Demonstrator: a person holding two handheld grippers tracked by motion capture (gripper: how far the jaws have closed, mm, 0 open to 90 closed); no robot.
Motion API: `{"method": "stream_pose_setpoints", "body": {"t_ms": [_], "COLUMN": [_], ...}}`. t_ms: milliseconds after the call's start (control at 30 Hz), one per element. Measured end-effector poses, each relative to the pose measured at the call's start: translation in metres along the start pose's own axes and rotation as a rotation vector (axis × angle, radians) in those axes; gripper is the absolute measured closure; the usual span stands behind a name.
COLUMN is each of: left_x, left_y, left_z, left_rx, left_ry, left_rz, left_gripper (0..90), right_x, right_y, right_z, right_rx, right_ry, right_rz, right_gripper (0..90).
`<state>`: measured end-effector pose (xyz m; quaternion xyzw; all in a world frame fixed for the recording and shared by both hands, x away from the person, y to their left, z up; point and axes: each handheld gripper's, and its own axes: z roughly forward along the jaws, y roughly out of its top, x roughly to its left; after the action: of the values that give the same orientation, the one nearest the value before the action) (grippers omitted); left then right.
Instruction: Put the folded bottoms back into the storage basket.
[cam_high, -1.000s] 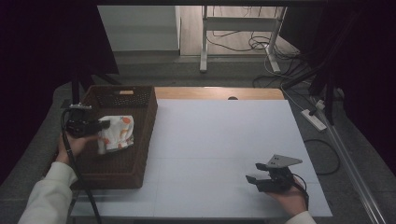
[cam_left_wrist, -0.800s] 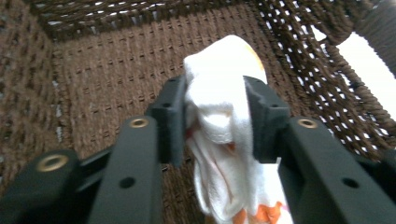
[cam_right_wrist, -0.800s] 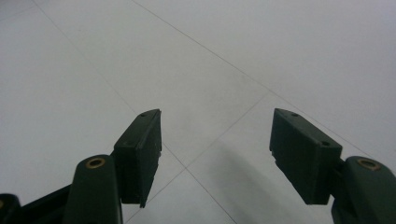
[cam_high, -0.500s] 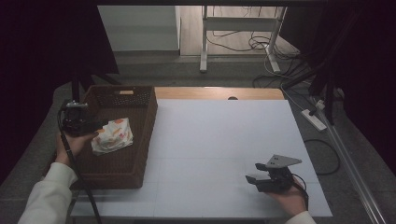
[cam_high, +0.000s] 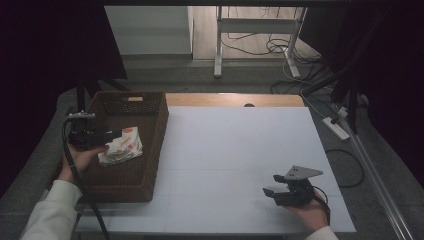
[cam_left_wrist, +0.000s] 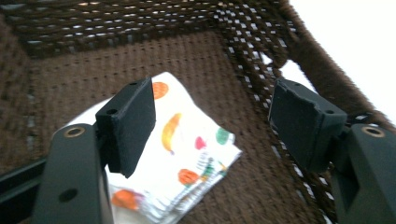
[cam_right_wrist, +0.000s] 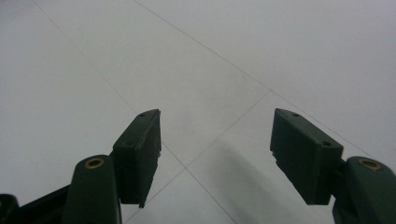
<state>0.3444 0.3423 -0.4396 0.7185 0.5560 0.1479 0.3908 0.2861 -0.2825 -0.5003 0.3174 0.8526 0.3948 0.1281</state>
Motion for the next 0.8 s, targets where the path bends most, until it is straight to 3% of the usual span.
{"method": "stream_pose_setpoints", "body": {"t_ms": [333, 433, 667, 800], "left_x": [-0.020, -0.026, -0.047, -0.057], "left_y": [-0.006, -0.009, -0.017, -0.023], "left_z": [-0.007, -0.008, -0.013, -0.018], "left_rx": [-0.016, -0.029, -0.055, -0.055], "left_ry": [-0.070, -0.110, -0.162, -0.175], "left_rz": [0.021, 0.024, 0.059, 0.069], "left_gripper": [30.6, 30.9, 30.1, 30.2], "right_x": [0.000, -0.001, -0.001, -0.001], "right_y": [0.000, 0.000, 0.001, 0.002], "right_z": [0.000, 0.000, 0.000, 0.001], "right_rx": [-0.003, -0.005, -0.011, -0.009], "right_ry": [0.002, 0.002, 0.004, 0.007], "right_rz": [0.001, 0.000, 0.004, -0.001], "right_gripper": [34.1, 34.1, 34.1, 34.1]}}
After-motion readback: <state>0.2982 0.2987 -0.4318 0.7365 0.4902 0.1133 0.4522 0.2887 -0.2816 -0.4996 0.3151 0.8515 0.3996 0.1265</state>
